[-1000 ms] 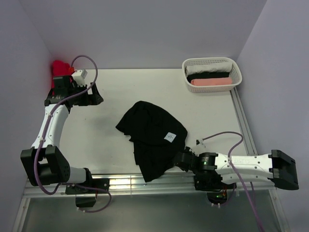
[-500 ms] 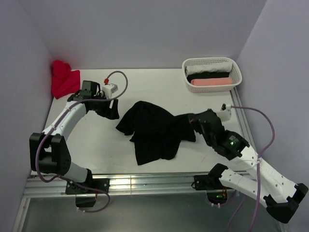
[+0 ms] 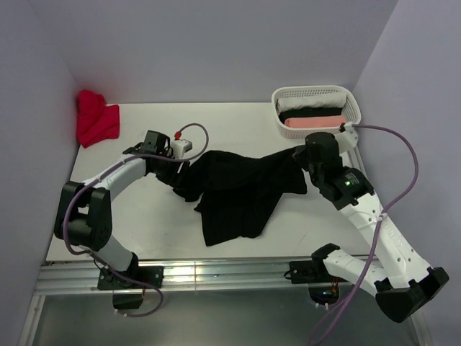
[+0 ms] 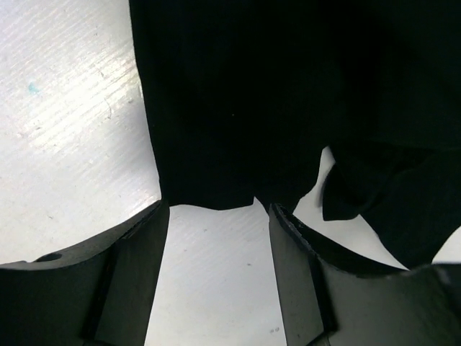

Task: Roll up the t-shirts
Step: Flatten the tshirt

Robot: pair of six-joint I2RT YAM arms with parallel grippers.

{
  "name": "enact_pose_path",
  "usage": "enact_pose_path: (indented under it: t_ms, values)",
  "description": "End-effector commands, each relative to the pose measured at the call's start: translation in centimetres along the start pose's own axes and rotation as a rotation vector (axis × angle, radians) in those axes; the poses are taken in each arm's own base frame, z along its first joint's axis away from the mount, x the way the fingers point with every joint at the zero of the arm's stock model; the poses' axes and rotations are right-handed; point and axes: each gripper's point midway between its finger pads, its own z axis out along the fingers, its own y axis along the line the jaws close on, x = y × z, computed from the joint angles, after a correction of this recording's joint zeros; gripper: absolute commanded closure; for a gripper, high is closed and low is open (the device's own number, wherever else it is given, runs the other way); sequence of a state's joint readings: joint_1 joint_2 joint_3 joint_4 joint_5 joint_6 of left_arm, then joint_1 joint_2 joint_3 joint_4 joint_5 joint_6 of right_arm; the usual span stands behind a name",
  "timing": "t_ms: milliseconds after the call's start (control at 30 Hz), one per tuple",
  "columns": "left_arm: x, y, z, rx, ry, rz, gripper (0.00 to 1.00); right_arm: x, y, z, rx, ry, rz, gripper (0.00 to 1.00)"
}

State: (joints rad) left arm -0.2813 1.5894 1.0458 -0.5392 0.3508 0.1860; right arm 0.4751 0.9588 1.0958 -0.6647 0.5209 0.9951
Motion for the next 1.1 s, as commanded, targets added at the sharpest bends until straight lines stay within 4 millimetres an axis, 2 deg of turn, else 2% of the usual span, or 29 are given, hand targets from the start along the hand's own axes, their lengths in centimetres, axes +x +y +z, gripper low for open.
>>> enact_pose_path:
  t_ms: [0,67,300,367,567,600,700,933,1067]
  values:
    - [-1.5,0.0,0.5,-0.013,-0.058,-0.003,0.37,-4.4,1.5,-0.6,-0.05,-0.073,0.018,1.0]
    - [-1.7,-0.5,0.4,0.01,-0.072,-0.004,0.37,-5.8,1.2,-0.4,-0.041,-0.095,0.031,1.0]
    - [-3.0,-2.5,0.1,0.026,-0.163,0.058,0.36,-6.6,1.0,0.8,-0.028,-0.085,0.036,1.0]
    - [-4.2,-3.2,-0.6,0.032,-0.227,0.096,0.37,-6.6,1.0,0.9,-0.032,-0.078,0.035,1.0]
    - [-6.4,-7.5,-2.8,0.081,-0.376,0.226,0.39,-7.0,0.9,1.4,-0.026,-0.072,0.035,1.0]
    - [-6.2,-8.5,-2.7,0.092,-0.381,0.25,0.4,-7.0,0.9,1.5,-0.025,-0.07,0.036,1.0]
    - [-6.7,-9.7,-2.3,0.071,-0.409,0.304,0.38,-7.2,1.0,1.6,-0.023,-0.069,0.035,1.0]
    - [-7.4,-12.1,-0.4,0.061,-0.428,0.381,0.32,-7.7,1.4,1.3,-0.036,-0.07,0.039,1.0]
    - [-7.1,-13.3,0.8,0.072,-0.411,0.417,0.3,-7.8,1.5,1.2,-0.037,-0.068,0.036,1.0]
